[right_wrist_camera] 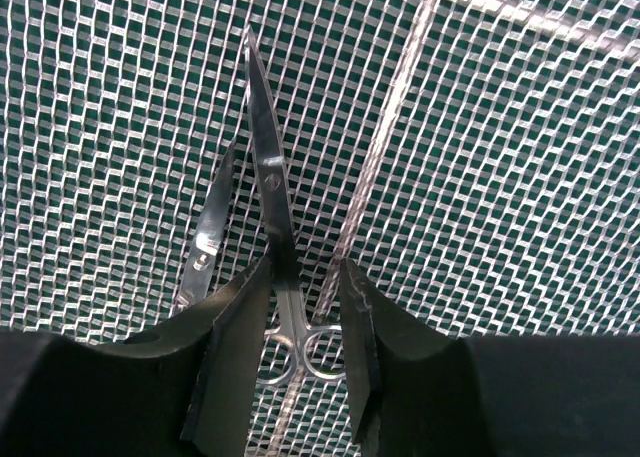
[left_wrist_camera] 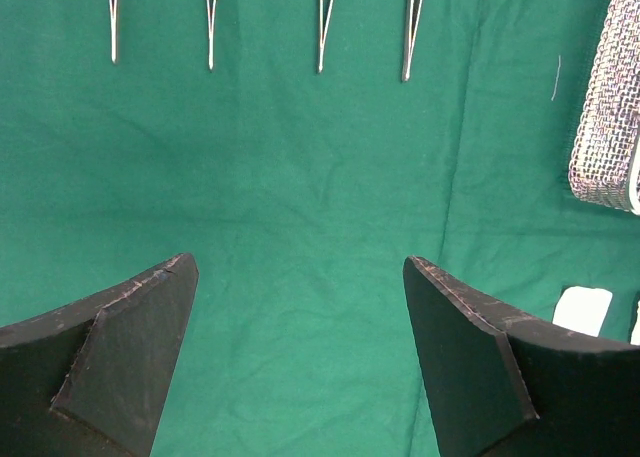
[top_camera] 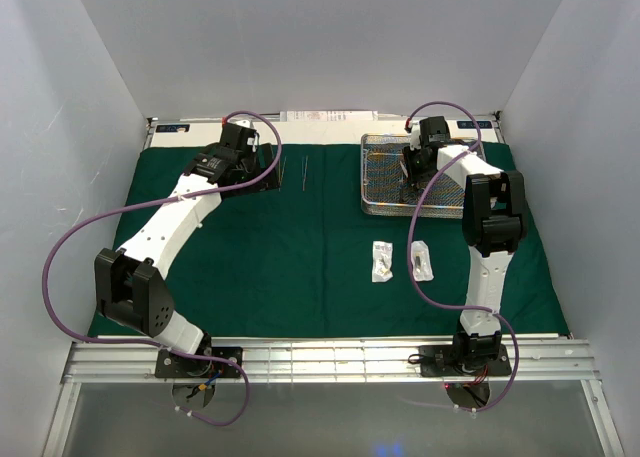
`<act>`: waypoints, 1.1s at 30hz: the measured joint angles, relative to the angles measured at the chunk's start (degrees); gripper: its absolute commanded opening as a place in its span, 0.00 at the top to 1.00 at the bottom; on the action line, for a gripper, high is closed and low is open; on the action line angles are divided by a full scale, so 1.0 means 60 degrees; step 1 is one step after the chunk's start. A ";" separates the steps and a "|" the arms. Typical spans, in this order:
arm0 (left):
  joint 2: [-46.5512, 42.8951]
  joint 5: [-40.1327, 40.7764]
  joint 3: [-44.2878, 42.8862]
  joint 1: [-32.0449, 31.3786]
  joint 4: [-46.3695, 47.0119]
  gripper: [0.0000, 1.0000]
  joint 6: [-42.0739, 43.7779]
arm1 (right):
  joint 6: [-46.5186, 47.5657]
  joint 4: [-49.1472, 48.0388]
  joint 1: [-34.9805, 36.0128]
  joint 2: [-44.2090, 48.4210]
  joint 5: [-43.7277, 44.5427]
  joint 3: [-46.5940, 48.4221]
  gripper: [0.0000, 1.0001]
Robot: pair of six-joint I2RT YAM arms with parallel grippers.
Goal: Open and lay out the surgical kit
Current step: Pick up the medical item from the container.
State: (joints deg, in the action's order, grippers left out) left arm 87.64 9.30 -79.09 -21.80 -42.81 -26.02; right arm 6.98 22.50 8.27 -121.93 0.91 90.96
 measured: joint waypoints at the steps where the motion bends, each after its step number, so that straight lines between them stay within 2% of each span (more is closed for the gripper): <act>1: 0.0004 -0.0022 0.0004 0.0000 0.0004 0.05 0.0000 | 0.0022 0.0000 -0.0004 -0.0051 -0.0004 0.0066 0.60; 4: 0.0025 -0.0080 0.0018 0.0000 0.0007 0.05 0.0000 | 0.0069 -0.0011 -0.0004 -0.0117 -0.0015 0.0131 0.61; 7: 0.0036 -0.0135 0.0073 0.0000 0.0036 0.06 -0.0004 | 0.0102 -0.0004 0.0000 -0.0120 -0.0076 0.0131 0.66; 8: 0.0044 -0.0149 0.0087 0.0000 0.0051 0.06 0.0000 | 0.0109 -0.0004 0.0000 -0.0120 -0.0084 0.0131 0.74; 10: 0.0055 -0.0164 0.0106 0.0000 0.0062 0.06 -0.0004 | 0.0146 0.0004 0.0004 -0.0127 -0.0149 0.0127 0.81; 11: 0.0058 -0.0168 0.0106 0.0000 0.0066 0.06 -0.0004 | 0.0171 0.0000 0.0018 -0.0135 -0.0168 0.0127 0.90; 12: 0.0058 -0.0171 0.0106 0.0000 0.0066 0.06 -0.0004 | 0.0208 0.0011 0.0029 -0.0135 -0.0182 0.0127 0.92; 24: 0.0076 -0.0229 0.0120 0.0000 0.0069 0.06 -0.0069 | 0.0186 0.0095 0.0029 -0.0117 -0.0120 0.0197 0.92; 33: 0.0076 -0.0237 0.0131 0.0000 0.0080 0.06 -0.0142 | 0.0004 0.0164 0.0015 0.0277 0.0488 0.0270 0.92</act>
State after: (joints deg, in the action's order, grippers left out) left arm 88.09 7.88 -78.30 -21.80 -42.33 -26.87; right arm 7.01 23.49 8.36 -120.27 3.84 92.58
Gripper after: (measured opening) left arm 0.949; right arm 0.116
